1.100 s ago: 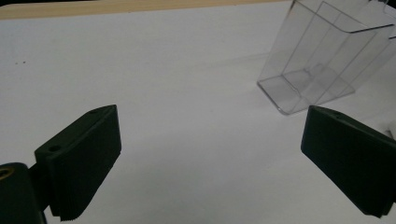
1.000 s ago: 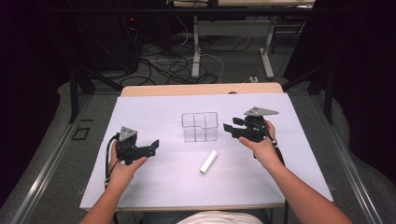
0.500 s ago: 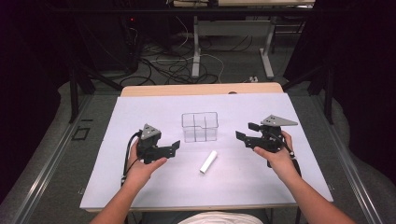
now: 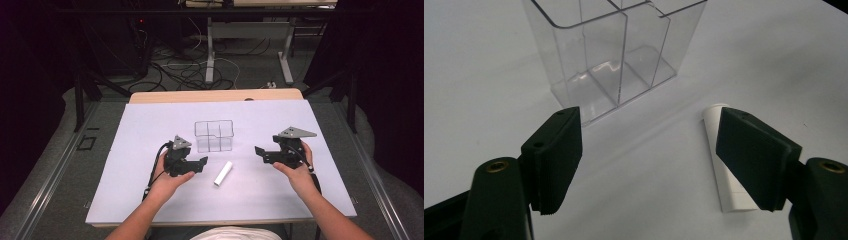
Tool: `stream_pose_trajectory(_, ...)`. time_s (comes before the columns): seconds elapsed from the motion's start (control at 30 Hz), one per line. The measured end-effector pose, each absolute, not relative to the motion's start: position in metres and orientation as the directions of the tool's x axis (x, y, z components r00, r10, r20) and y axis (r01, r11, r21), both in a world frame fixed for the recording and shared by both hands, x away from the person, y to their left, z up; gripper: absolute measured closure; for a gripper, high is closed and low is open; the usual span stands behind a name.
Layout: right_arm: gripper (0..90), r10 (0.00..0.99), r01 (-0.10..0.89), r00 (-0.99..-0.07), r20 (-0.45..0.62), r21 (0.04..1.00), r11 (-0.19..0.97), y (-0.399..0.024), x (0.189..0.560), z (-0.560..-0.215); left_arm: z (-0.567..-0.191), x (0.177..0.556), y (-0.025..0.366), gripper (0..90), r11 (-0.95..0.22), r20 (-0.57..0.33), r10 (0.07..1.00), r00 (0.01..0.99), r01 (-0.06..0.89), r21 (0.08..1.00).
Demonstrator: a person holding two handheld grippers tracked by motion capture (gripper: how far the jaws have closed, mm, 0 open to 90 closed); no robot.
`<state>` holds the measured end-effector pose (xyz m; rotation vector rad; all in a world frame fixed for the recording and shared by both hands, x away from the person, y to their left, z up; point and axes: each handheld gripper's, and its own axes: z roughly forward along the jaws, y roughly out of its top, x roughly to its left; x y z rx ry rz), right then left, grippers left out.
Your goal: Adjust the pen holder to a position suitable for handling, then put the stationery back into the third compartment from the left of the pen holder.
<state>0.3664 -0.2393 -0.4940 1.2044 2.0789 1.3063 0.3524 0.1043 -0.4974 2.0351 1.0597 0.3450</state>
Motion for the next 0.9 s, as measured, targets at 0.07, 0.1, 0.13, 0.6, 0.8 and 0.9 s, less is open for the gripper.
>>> stream_pose_trajectory(0.07, 13.4, 0.841, 0.459, -0.531, 0.109, 0.87, 0.177, -0.239, 0.367, -0.497, -0.5, 0.354, 0.1, 27.8, -0.337, -0.124, 0.774, 0.621, 0.57, 0.75)
stream_pose_trajectory(0.1, 12.2, 0.844, 0.464, -0.525, 0.112, 0.869, 0.173, -0.24, 0.368, -0.498, -0.501, 0.354, 0.098, 28.0, -0.342, -0.12, 0.772, 0.625, 0.567, 0.749)
stream_pose_trajectory(0.13, 10.3, 0.846, 0.467, -0.52, 0.117, 0.868, 0.167, -0.24, 0.369, -0.499, -0.502, 0.354, 0.096, 28.1, -0.354, -0.123, 0.766, 0.631, 0.574, 0.738)
stream_pose_trajectory(0.6, 0.7, 0.864, 0.485, -0.489, 0.119, 0.861, 0.156, -0.246, 0.378, -0.51, -0.514, 0.355, 0.067, 34.6, -0.38, -0.187, 0.747, 0.638, 0.641, 0.667)
stream_pose_trajectory(0.8, 0.7, 0.867, 0.52, -0.483, 0.126, 0.837, 0.168, -0.247, 0.38, -0.507, -0.511, 0.359, 0.062, 39.0, -0.358, -0.242, 0.758, 0.606, 0.696, 0.622)
stream_pose_trajectory(0.9, 0.7, 0.866, 0.527, -0.484, 0.126, 0.832, 0.174, -0.247, 0.38, -0.506, -0.511, 0.361, 0.057, 42.1, -0.363, -0.262, 0.764, 0.59, 0.728, 0.582)
